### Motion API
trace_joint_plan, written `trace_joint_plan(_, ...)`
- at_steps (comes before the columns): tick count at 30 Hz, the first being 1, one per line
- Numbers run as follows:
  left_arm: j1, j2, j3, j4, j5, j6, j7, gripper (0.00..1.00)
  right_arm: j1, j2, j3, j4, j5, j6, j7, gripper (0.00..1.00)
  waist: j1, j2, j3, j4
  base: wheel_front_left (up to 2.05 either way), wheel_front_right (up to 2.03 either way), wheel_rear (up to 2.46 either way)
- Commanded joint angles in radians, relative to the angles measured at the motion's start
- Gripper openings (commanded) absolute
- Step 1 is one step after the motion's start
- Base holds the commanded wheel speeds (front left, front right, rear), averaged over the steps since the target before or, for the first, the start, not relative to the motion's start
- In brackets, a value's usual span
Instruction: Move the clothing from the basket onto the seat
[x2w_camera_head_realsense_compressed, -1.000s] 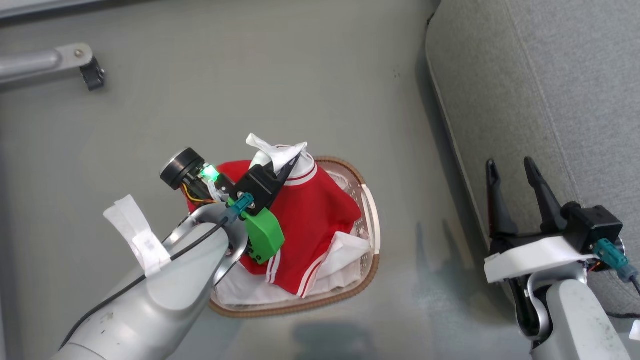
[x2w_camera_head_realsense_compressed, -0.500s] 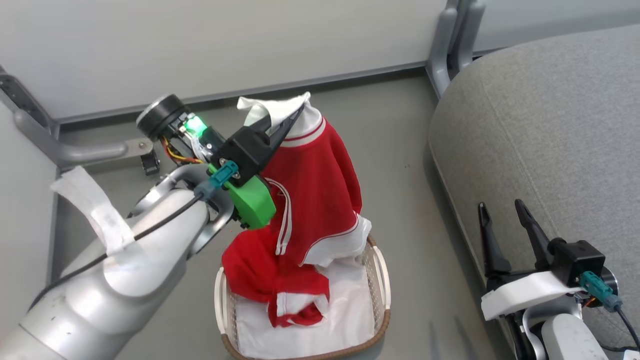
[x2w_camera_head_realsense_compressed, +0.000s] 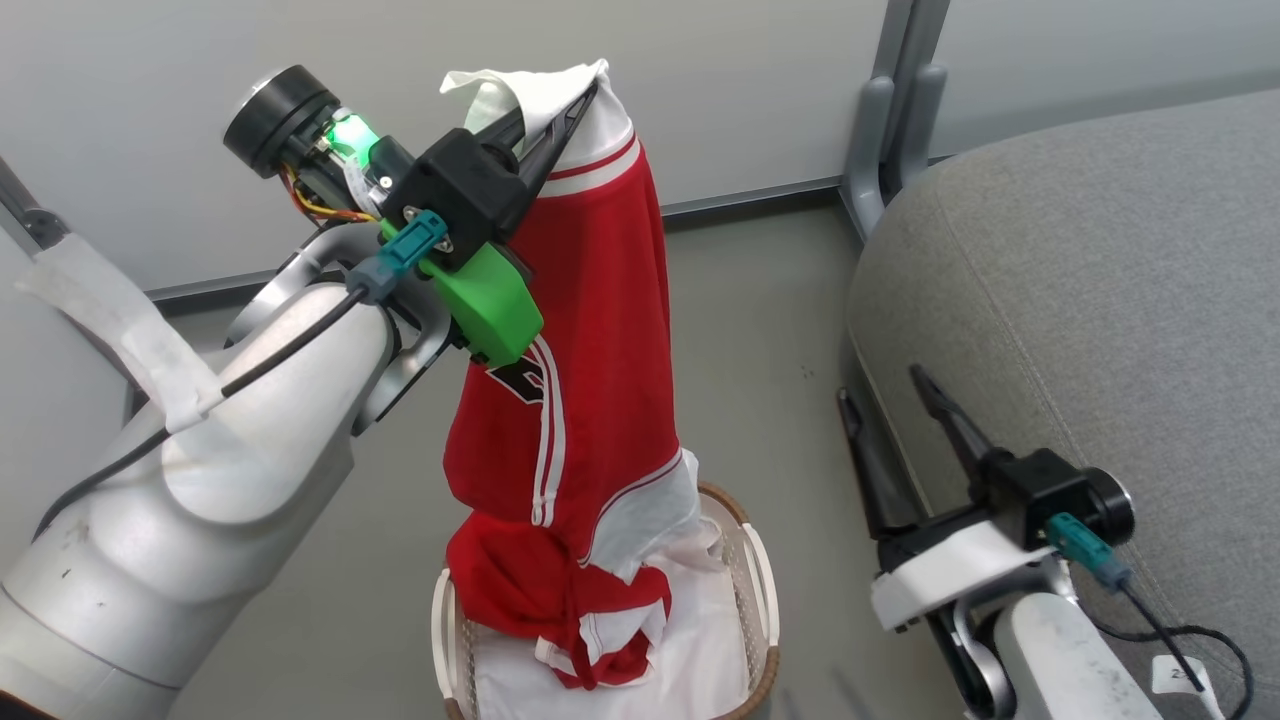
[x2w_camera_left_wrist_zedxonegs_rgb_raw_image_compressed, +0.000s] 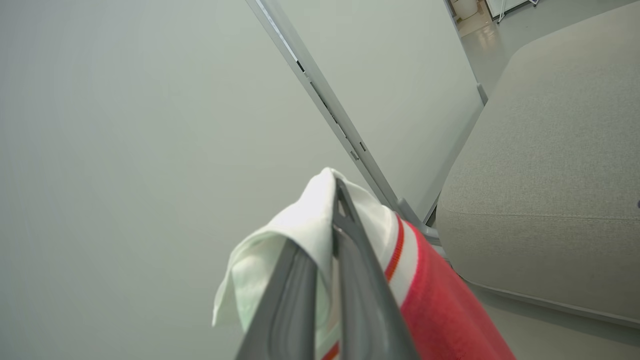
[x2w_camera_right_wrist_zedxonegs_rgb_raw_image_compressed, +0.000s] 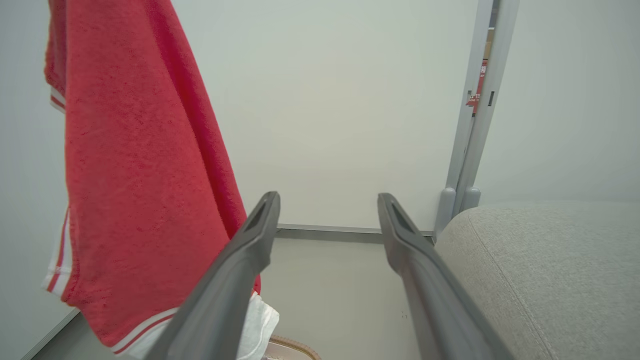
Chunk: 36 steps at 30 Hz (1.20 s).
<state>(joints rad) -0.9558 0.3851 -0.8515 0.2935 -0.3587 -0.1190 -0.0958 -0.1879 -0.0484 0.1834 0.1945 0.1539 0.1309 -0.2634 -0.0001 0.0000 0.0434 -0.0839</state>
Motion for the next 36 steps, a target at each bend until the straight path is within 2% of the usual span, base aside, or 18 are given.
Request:
trace_joint_plan(1, -0.019, -0.008, -0.001, 0.002, -0.003, 0.0, -0.008, 0.0, -0.026, -0.004, 0.034, 0.013, -0.009, 0.0, -0.002, 1.0, 0.0001, 0.0, -0.002, 0.001, 0.0, 0.0, 0.0)
trace_joint_plan(11, -0.05, -0.026, -0.021, -0.025, -0.004, -0.002, -0.017, 0.0, -0.202, -0.004, 0.237, 0.16, -0.063, 0.0, -0.002, 1.0, 0.0001, 0.0, -0.008, 0.022, 0.0, 0.0, 0.0)
trace_joint_plan(15, -0.058, -0.038, -0.038, -0.044, -0.002, -0.003, -0.018, 0.0, -0.269, -0.013, 0.277, 0.226, -0.086, 0.0, -0.002, 1.0, 0.0001, 0.0, -0.008, 0.031, 0.0, 0.0, 0.0)
trace_joint_plan(20, -0.072, -0.048, -0.051, -0.06, -0.006, -0.004, -0.013, 0.0, -0.331, -0.019, 0.276, 0.254, -0.101, 0.0, -0.002, 1.0, 0.0001, 0.0, -0.009, 0.041, 0.0, 0.0, 0.0)
trace_joint_plan(28, -0.087, -0.068, -0.072, -0.071, -0.008, -0.006, -0.02, 0.0, -0.398, -0.027, 0.316, 0.308, -0.083, 0.0, -0.002, 1.0, 0.0001, 0.0, -0.008, 0.057, 0.0, 0.0, 0.0)
trace_joint_plan(36, -0.097, -0.08, -0.09, -0.069, -0.015, -0.007, -0.032, 0.0, -0.476, -0.039, 0.464, 0.412, -0.007, 0.0, -0.002, 1.0, 0.0001, 0.0, -0.005, 0.083, 0.0, 0.0, 0.0)
